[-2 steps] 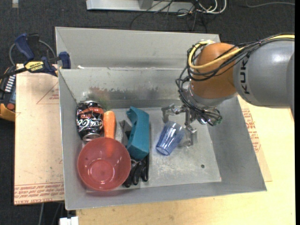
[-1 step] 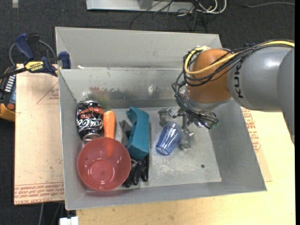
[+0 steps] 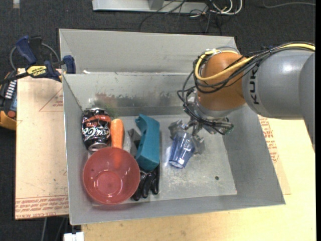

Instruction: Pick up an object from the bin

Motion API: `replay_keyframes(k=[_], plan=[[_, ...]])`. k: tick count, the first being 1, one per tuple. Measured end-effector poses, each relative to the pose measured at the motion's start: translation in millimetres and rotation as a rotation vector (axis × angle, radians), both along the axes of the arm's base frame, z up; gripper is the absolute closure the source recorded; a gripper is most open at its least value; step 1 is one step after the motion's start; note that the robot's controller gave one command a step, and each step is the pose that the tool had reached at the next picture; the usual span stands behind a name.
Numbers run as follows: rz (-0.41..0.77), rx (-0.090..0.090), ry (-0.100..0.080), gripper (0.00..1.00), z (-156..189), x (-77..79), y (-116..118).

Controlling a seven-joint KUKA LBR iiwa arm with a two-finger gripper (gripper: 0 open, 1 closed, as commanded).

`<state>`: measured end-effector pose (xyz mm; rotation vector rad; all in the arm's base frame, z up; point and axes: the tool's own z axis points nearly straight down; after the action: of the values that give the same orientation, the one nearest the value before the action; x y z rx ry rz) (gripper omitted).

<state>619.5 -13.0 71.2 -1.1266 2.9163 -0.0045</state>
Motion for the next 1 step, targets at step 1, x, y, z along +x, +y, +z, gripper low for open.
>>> replay_keyframes(k=[1], plan=[[0.000, 0.000, 0.000, 1.00, 0.0, 0.0, 0.0]])
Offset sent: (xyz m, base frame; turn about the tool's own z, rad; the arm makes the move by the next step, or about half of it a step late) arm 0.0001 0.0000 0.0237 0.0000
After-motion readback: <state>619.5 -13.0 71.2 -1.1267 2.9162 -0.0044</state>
